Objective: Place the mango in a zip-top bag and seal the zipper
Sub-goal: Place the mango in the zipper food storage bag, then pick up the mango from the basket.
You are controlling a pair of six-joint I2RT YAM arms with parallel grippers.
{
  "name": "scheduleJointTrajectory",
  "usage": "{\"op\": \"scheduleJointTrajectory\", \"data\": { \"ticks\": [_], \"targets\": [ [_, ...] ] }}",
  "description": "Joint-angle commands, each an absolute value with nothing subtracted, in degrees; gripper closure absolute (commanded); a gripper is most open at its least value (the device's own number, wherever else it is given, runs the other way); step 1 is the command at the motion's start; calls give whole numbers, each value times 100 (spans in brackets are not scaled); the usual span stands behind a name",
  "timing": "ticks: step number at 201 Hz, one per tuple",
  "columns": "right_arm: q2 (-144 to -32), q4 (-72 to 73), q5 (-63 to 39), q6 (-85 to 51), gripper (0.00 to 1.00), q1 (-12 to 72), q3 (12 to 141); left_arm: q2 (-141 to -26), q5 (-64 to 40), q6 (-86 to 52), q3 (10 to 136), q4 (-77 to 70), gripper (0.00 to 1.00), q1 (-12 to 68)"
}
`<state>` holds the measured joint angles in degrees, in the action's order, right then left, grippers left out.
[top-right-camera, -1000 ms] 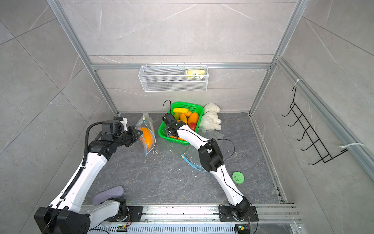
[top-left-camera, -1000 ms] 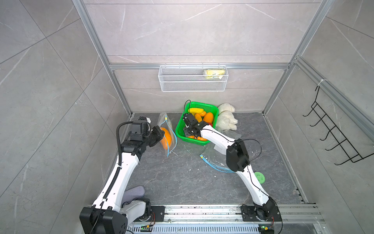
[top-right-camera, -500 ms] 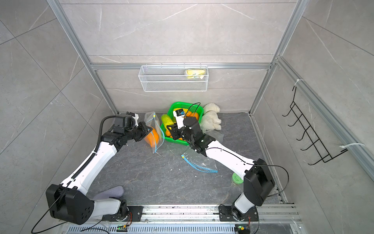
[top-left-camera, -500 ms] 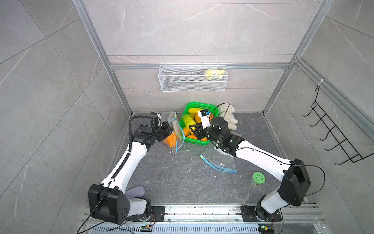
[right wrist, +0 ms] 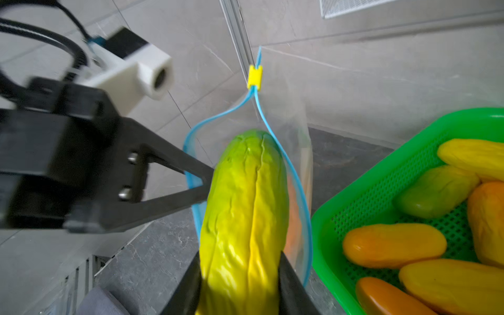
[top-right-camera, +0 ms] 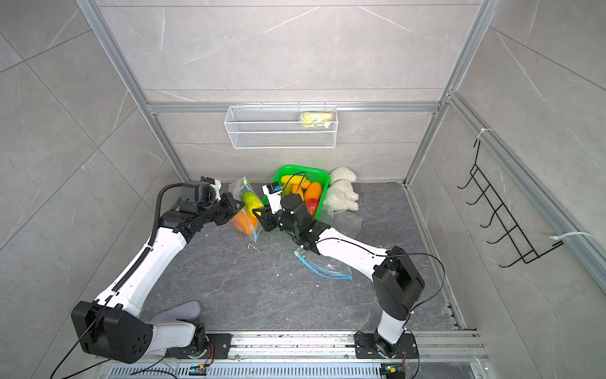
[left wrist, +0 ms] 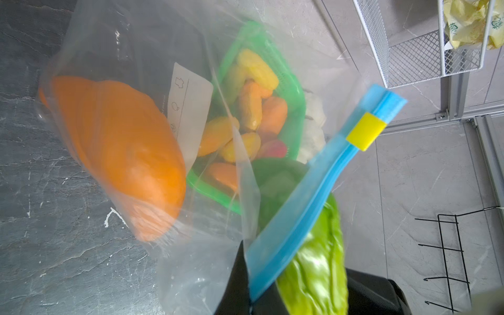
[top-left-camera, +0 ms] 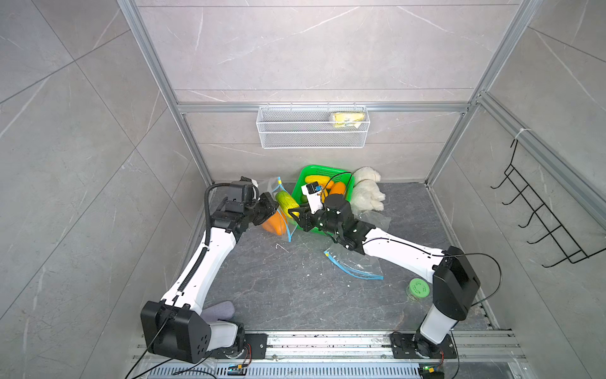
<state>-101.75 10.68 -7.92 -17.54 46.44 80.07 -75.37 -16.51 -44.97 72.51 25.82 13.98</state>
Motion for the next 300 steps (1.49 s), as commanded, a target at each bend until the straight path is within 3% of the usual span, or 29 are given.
{"op": "scheduleJointTrajectory", "data": {
  "ticks": [1,15,35,41,53,66,94,128,153,170,193,217,254,281,300],
  "targets": [
    [-10558,176,-558,-1690,97,4678,8663,-7188,-1696,-4366,7479,2592,100,1432],
    [-10729,-24,-523,-1758,94,4680,8923,-7147,-1700,-4364,7487,2610,100,1430],
    [-10995,-237,-474,-1878,83,4683,9418,-7150,-1828,-4402,7519,2611,100,1429],
    [-11085,-324,-546,-1843,77,4692,9612,-7146,-1894,-4429,7523,2588,100,1431],
    [-11203,-454,-770,-1865,56,4688,9909,-7107,-1988,-4499,7530,2545,100,1429],
    [-11134,-479,-955,-1813,43,4696,9983,-7046,-1933,-4482,7581,2634,100,1415],
    [-10360,-86,-878,-1819,30,4692,9250,-6999,-1959,-4403,7716,2874,100,1237],
    [-9255,518,-477,-1995,29,4556,7997,-6916,-2068,-4424,7631,2865,100,967],
    [-9640,-130,-191,-2336,30,4072,8161,-6799,-1927,-4474,7554,2938,100,849],
    [-10549,-1362,420,-2196,30,3921,9208,-6666,-2396,-5012,7274,2456,100,561],
    [-11828,-2655,1307,-1944,30,3800,10742,-6608,-3627,-6808,6473,366,100,134],
    [-13011,-3473,1628,-1774,30,3653,12234,-6826,-3320,-5991,7454,1756,100,161],
    [-14899,-4769,1895,-1534,30,3509,14926,-6627,-3664,-6752,6847,771,100,-140],
    [-16302,-5746,1952,-1440,30,3390,17435,-6677,-3017,-5775,7374,2063,100,-136],
    [-16437,-5530,1938,-1355,30,3286,17401,-6660,-2896,-5472,7425,2250,100,-139]
  ]
}}
